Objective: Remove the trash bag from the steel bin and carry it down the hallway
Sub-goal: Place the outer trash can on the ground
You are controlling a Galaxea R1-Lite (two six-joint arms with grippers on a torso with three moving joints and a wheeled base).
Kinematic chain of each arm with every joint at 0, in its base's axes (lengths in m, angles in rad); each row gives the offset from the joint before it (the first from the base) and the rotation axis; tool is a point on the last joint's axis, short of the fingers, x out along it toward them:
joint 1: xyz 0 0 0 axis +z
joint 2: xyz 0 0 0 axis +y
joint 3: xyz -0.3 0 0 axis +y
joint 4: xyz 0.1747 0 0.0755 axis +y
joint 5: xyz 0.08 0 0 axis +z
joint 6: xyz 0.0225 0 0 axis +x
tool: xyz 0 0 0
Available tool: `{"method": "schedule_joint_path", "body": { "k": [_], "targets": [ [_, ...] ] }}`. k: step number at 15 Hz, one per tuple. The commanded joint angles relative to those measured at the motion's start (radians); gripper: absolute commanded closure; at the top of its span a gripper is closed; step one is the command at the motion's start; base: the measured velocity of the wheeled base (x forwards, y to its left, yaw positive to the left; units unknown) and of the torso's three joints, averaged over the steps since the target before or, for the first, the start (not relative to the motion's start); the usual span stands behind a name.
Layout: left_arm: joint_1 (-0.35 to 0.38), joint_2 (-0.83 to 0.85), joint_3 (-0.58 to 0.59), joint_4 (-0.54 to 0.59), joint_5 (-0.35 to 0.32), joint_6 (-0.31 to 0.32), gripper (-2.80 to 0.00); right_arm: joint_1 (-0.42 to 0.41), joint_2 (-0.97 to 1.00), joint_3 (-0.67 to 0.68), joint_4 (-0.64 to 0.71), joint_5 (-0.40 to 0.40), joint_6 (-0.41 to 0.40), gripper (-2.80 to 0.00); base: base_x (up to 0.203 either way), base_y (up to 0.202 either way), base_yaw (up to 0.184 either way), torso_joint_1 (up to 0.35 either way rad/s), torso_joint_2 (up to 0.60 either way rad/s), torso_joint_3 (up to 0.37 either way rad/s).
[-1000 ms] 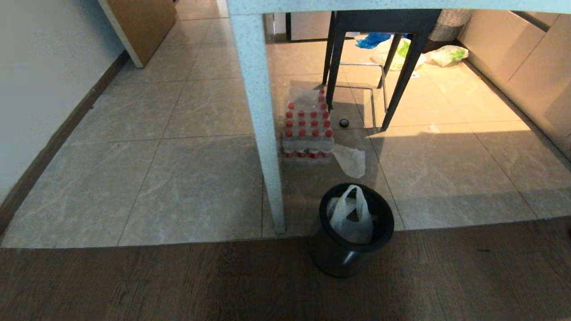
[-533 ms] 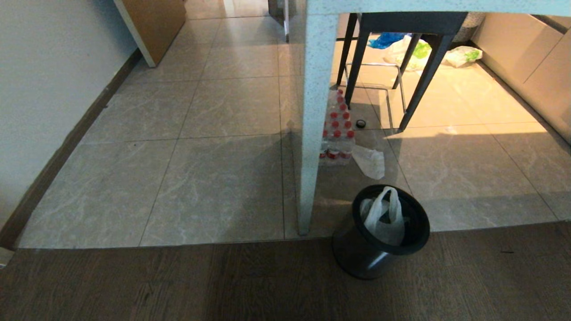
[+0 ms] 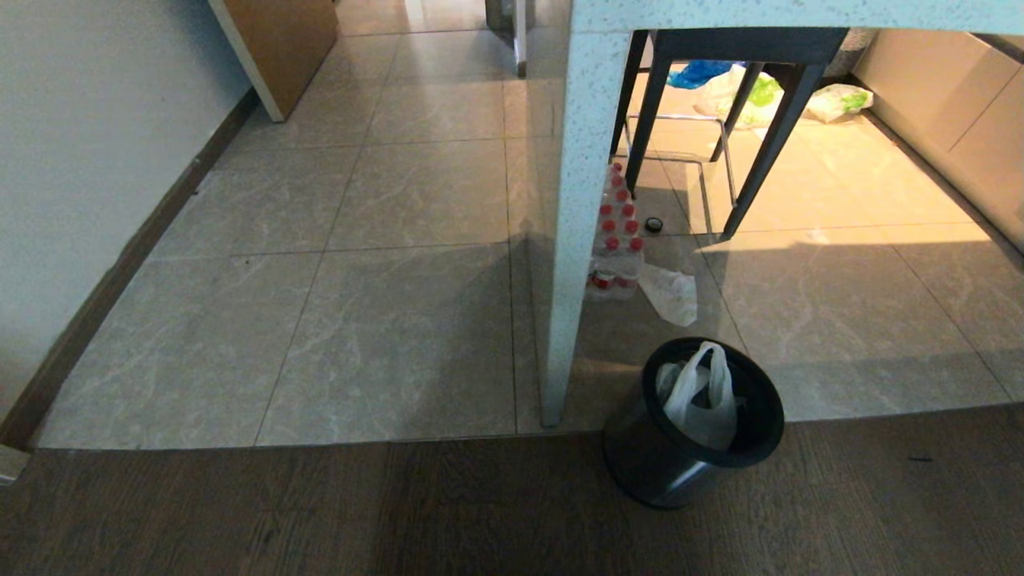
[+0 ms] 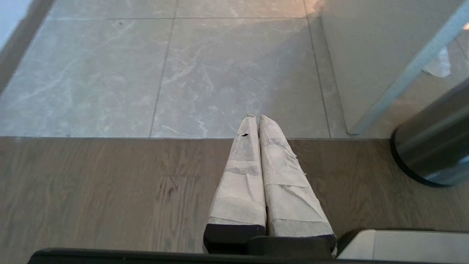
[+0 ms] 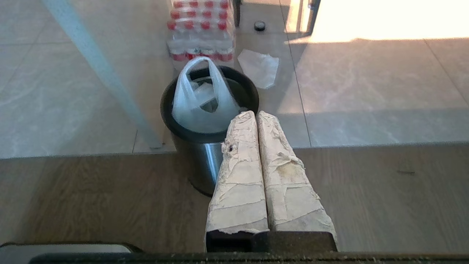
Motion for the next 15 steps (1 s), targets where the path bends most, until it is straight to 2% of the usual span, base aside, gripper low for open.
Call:
{"method": "schedule_joint_path", "body": {
  "k": [1, 6, 12, 15],
  "targets": [
    [0.000, 0.000, 0.000, 0.003, -0.001, -0.005, 0.00, -0.001, 0.001, 0.040, -0.001, -0.002, 0.004, 0.00, 0.000, 0.000, 0.000, 0.000, 0.00, 0.000],
    [0.000, 0.000, 0.000, 0.001, 0.002, -0.002, 0.00, -0.001, 0.001, 0.040, -0.001, -0.002, 0.004, 0.00, 0.015, 0.000, 0.000, 0.001, 0.00, 0.000],
    [0.000, 0.000, 0.002, 0.003, 0.002, -0.006, 0.00, -0.001, 0.001, 0.040, -0.001, 0.000, 0.004, 0.00, 0.172, 0.000, 0.001, 0.004, 0.00, 0.002],
    [0.000, 0.000, 0.001, 0.000, 0.002, -0.007, 0.00, -0.001, 0.001, 0.040, -0.001, 0.000, 0.003, 0.00, 0.000, 0.000, 0.000, 0.000, 0.00, 0.000]
  ]
}}
